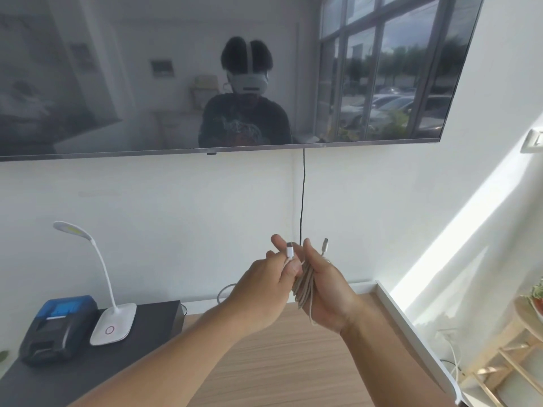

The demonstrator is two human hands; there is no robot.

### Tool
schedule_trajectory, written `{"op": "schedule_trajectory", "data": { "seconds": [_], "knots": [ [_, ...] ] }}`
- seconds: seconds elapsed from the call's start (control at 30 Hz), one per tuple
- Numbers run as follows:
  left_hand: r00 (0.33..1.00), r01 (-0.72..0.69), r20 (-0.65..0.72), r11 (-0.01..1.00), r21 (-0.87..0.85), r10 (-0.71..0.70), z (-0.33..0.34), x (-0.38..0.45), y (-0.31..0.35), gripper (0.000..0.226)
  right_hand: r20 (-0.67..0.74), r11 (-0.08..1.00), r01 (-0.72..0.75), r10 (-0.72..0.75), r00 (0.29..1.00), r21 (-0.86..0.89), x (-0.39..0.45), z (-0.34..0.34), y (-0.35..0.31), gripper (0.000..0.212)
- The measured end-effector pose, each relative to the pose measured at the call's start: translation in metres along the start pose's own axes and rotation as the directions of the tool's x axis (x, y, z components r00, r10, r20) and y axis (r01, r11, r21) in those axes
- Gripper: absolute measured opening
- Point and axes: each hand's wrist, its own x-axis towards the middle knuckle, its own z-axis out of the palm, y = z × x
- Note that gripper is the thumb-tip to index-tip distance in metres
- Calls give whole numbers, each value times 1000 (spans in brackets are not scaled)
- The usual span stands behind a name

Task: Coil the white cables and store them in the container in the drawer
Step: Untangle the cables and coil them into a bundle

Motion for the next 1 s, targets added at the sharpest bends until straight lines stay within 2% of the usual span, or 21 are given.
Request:
{"op": "schedule_trajectory", "data": {
  "seconds": [0.1, 0.27, 0.4, 0.57, 0.67, 0.77, 0.87, 0.93, 1.0],
  "knots": [
    [1000, -5, -18, 1000, -3, 5, 0, -3, -6, 31, -15, 996, 66, -65, 998, 67, 2, 6, -2, 60],
    [1000, 15, 14, 991, -132, -13, 0, -10, -24, 32, -6, 981, 117, -118, 993, 154, 1, 10, -11, 35],
    [993, 58, 111, 972, -228, -33, 0, -16, -34, 33, -150, 974, 173, -151, 977, 148, 2, 9, -14, 26],
    [966, 112, 257, 953, -282, -37, 2, -25, -40, 36, -182, 960, 169, -129, 975, 225, 2, 6, -20, 26],
    [938, 182, 341, 922, -341, -59, 3, -29, -40, 35, -172, 966, 158, -123, 977, 205, 1, 9, -20, 29],
    [912, 272, 403, 846, -460, -74, 1, -29, -41, 35, -149, 975, 162, -140, 979, 151, 0, 11, -22, 28],
    [897, 401, 425, 639, -656, -126, -5, -25, -45, 32, -115, 987, 149, -141, 983, 64, -6, 9, -24, 23],
    [886, 451, 429, 538, -712, -175, -10, -21, -49, 32, -37, 992, 99, -102, 994, -73, -12, 5, -24, 28],
    [879, 472, 429, 507, -722, -208, -16, -15, -50, 29, 50, 973, 44, -33, 998, -228, -17, 2, -21, 36]
  ]
}}
